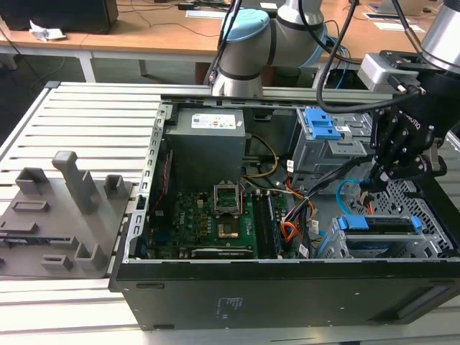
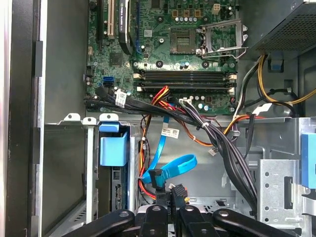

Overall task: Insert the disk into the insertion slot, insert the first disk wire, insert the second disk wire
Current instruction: 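Insert the first disk wire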

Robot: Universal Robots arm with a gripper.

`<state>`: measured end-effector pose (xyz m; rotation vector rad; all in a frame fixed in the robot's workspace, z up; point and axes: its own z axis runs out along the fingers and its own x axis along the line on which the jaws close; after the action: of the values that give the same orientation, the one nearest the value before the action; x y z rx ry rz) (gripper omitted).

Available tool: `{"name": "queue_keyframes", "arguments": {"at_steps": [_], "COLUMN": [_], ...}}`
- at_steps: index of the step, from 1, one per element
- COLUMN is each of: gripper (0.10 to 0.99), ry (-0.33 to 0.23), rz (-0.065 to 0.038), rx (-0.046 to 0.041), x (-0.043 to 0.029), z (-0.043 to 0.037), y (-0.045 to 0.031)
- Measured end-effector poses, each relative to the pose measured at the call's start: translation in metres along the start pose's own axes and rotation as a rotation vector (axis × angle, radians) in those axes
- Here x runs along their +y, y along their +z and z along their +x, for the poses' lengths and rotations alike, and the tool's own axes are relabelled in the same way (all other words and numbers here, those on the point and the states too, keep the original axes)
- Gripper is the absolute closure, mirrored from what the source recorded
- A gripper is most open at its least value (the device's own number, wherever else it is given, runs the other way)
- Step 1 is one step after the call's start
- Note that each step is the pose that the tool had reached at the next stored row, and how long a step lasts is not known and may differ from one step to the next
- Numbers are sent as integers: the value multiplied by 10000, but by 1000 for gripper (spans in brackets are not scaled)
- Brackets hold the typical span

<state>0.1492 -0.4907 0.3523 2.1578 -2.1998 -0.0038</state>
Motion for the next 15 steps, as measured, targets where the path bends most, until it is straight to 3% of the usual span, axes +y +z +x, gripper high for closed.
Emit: {"name": "queue_keyframes", "arguments": {"at_steps": [4, 7, 15], "gripper": [925, 925, 925], "ry": [1, -1, -2], "rz": [-1, -26, -26], "rx": [1, 0, 0], "x": [-9, -113, -115], "z": [2, -3, 25], "y": [-1, -5, -4]}}
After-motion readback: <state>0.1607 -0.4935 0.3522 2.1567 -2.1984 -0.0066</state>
